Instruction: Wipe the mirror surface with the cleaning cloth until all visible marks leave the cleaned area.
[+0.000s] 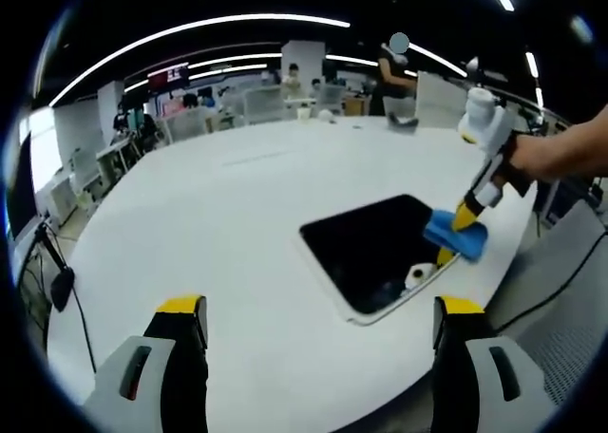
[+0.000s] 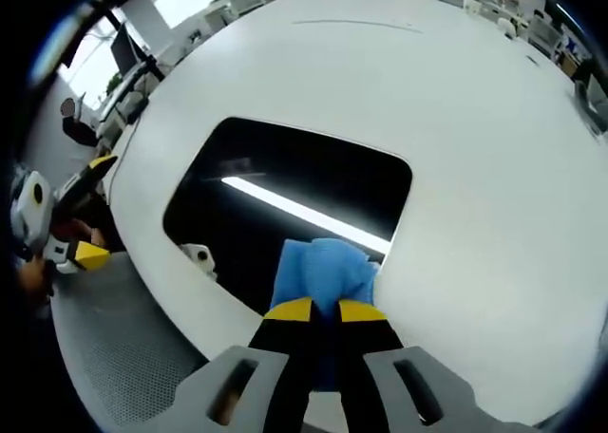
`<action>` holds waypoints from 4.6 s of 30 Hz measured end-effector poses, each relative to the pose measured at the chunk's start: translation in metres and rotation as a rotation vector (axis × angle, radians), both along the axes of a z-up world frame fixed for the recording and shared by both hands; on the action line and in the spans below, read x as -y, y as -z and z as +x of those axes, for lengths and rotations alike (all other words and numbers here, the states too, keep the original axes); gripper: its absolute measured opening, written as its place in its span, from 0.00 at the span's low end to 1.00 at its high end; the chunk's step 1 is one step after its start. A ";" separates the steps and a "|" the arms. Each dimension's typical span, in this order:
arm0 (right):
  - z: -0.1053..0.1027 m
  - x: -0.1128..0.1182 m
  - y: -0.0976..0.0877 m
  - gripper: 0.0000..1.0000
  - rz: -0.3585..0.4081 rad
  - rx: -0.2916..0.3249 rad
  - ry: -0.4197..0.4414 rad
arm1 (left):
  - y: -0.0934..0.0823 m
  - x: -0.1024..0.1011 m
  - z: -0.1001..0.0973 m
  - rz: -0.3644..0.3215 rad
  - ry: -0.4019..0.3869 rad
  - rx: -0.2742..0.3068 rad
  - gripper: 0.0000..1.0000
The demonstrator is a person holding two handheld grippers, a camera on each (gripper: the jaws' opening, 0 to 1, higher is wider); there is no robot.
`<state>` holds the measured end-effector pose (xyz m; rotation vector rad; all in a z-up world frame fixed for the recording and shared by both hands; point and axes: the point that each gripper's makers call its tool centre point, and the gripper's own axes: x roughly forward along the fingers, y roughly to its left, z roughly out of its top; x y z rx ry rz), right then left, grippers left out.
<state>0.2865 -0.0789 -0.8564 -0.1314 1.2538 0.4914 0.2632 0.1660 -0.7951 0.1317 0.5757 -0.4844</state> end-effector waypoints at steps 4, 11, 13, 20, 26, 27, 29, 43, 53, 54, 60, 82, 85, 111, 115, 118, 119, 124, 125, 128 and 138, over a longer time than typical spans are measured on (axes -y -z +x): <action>0.006 0.001 0.000 0.02 -0.004 -0.002 0.012 | 0.001 0.000 0.000 0.005 0.004 0.000 0.99; 0.017 0.002 0.000 0.02 -0.006 -0.001 0.034 | 0.003 0.000 -0.001 0.022 0.020 -0.004 0.99; 0.020 0.003 0.000 0.02 -0.009 0.002 0.037 | 0.003 0.000 -0.001 0.021 0.023 -0.005 0.99; 0.029 0.004 0.000 0.02 -0.011 0.002 0.050 | 0.003 -0.001 -0.001 0.016 0.016 -0.004 0.99; 0.038 0.004 0.001 0.02 -0.011 0.003 0.060 | 0.003 -0.002 0.000 0.012 0.011 -0.003 0.99; 0.039 0.004 0.001 0.02 -0.013 0.003 0.061 | 0.004 -0.002 0.000 0.012 0.010 -0.004 0.99; 0.045 0.005 0.001 0.02 -0.015 0.004 0.065 | 0.003 -0.003 0.001 0.017 0.013 0.001 0.99; 0.079 0.004 0.003 0.02 -0.035 0.010 0.070 | 0.005 -0.003 0.000 0.024 0.012 -0.006 0.99; 0.081 0.002 -0.002 0.02 -0.037 0.024 0.071 | 0.005 -0.003 -0.001 0.034 0.018 -0.005 0.99; 0.080 0.002 -0.003 0.02 -0.038 0.020 0.072 | 0.004 -0.003 0.000 0.034 0.016 -0.002 0.99; 0.083 0.003 -0.001 0.02 -0.036 0.017 0.067 | 0.005 -0.003 0.000 0.035 0.016 -0.007 0.99; 0.096 0.003 -0.053 0.03 0.054 0.133 0.071 | 0.006 -0.004 0.000 0.046 0.017 -0.001 0.99; 0.097 0.013 -0.056 0.03 0.085 0.095 0.100 | 0.004 -0.012 0.002 0.011 -0.042 -0.009 0.99; 0.078 0.143 -0.020 0.03 -0.053 0.038 0.255 | 0.009 -0.005 0.000 0.015 0.003 -0.022 0.99; 0.084 0.141 -0.011 0.04 -0.045 0.030 0.250 | 0.008 -0.009 0.002 0.005 -0.023 -0.020 0.99; 0.086 0.144 -0.006 0.04 -0.068 0.033 0.240 | 0.010 -0.005 0.000 0.017 -0.001 -0.027 0.99; 0.086 0.142 -0.003 0.04 -0.043 0.021 0.251 | 0.010 -0.006 0.000 0.016 -0.003 -0.026 0.99; 0.078 0.144 0.006 0.06 -0.079 0.032 0.218 | 0.013 -0.005 -0.001 0.031 0.001 -0.037 0.99; 0.075 0.142 0.008 0.06 -0.067 0.014 0.221 | 0.012 -0.006 0.000 0.031 -0.002 -0.037 0.99; 0.076 0.142 0.012 0.07 -0.070 0.030 0.206 | 0.012 -0.011 0.001 0.022 -0.032 -0.040 0.99; 0.073 0.140 0.009 0.07 -0.129 0.121 0.258 | 0.014 -0.009 -0.002 0.026 -0.021 -0.052 0.99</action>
